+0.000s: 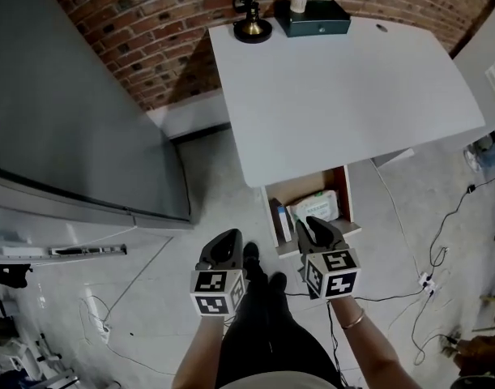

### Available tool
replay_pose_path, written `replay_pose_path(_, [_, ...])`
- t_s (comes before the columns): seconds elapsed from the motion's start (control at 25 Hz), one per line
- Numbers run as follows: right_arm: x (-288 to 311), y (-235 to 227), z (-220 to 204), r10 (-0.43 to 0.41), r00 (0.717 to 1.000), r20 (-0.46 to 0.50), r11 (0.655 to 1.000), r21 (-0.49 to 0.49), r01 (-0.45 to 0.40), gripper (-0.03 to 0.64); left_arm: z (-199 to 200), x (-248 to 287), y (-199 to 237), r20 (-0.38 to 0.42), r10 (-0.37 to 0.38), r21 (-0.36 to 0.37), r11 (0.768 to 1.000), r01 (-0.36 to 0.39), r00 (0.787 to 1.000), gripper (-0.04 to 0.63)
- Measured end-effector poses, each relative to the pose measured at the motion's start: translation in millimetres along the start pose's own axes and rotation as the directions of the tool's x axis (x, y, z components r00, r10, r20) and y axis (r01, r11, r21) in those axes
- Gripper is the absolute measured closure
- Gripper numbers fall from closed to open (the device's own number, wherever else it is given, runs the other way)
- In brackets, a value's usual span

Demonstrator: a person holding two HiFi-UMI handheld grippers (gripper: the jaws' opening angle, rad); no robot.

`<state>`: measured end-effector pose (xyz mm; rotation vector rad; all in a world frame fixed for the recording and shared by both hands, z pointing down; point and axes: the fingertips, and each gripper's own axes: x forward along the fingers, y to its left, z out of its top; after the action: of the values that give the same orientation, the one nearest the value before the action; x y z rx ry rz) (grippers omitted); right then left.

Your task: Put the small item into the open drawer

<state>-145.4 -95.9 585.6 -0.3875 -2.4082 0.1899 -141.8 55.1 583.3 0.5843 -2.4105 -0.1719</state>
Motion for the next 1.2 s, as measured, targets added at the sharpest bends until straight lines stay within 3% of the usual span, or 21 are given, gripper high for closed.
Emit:
replay_pose_path(0.6, [-149.3,34.4,75.0,0.014,0.96,0.278,0.998,0.056,-0.031,0.58,63.2,-68.8,-49.0,0.1,-0.047,0.106,0.994,0.037,0.994,0.574])
replay_pose_path(1.2, [-242.3,14.8,70.7,-0.056,0.922,0.382,0.996,0.081,0.027,0.611,83.2,-126.0,-100.4,0.186,-0.091,0.215,0.975,0.05,0.978,0.574])
